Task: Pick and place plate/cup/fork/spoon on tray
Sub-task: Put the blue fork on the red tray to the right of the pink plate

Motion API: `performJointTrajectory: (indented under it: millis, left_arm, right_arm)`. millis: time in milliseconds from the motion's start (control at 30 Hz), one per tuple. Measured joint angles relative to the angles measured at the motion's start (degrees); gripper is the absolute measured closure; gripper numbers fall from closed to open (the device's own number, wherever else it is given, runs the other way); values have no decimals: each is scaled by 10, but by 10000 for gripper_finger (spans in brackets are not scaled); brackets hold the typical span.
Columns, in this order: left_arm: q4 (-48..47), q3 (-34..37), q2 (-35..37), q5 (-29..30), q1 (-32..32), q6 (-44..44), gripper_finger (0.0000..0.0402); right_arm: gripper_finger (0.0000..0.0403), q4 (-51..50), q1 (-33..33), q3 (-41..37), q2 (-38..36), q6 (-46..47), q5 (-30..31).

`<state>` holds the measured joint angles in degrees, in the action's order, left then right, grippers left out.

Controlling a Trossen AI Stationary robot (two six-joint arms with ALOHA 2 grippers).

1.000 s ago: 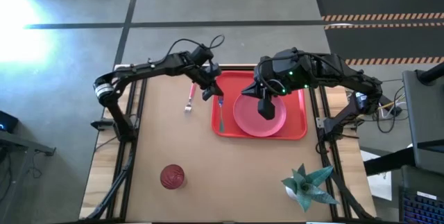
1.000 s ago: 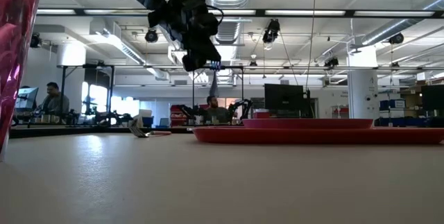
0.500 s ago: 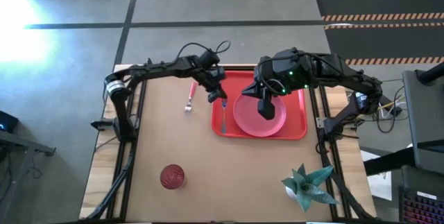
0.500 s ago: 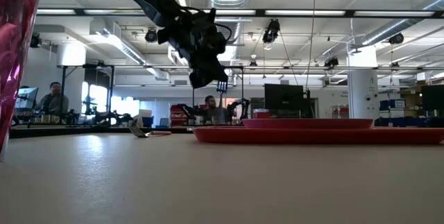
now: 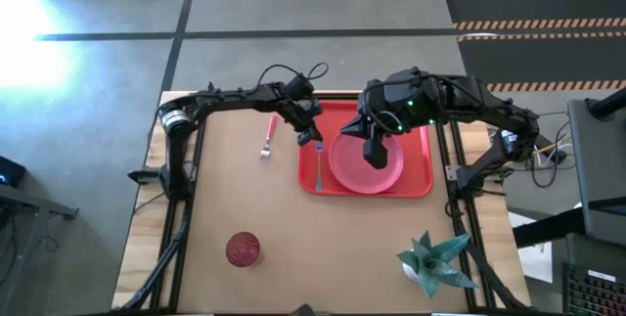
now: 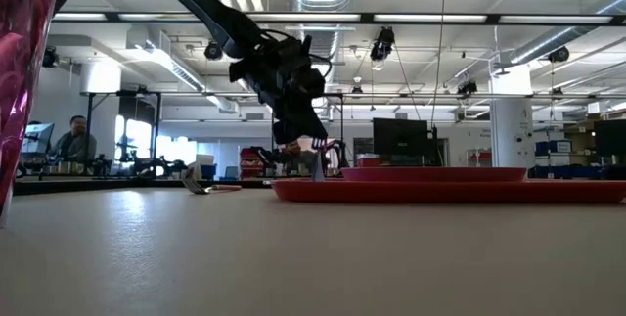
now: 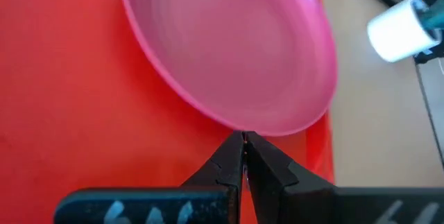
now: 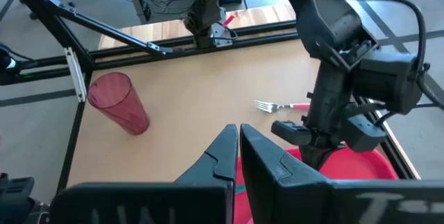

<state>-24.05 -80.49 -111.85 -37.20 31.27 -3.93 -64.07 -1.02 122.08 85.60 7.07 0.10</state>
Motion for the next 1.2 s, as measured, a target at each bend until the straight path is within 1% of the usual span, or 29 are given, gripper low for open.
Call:
performJointTrajectory:
  millis: [400, 733, 1067, 1200]
  left_arm:
    - [31, -3, -55, -2, 20, -4, 401]
    - [62, -3, -57, -2, 48, -14, 401]
    - [63, 3, -59, -4, 64, -15, 401]
    - [60, 4, -59, -33, 64, -16, 401]
  right_arm:
    - [394, 0, 0, 0, 0, 0, 0]
    - [394, 0, 0, 0, 0, 6, 0]
    - [394, 0, 0, 0, 0, 5, 0]
    - [394, 0, 0, 0, 0, 5, 0]
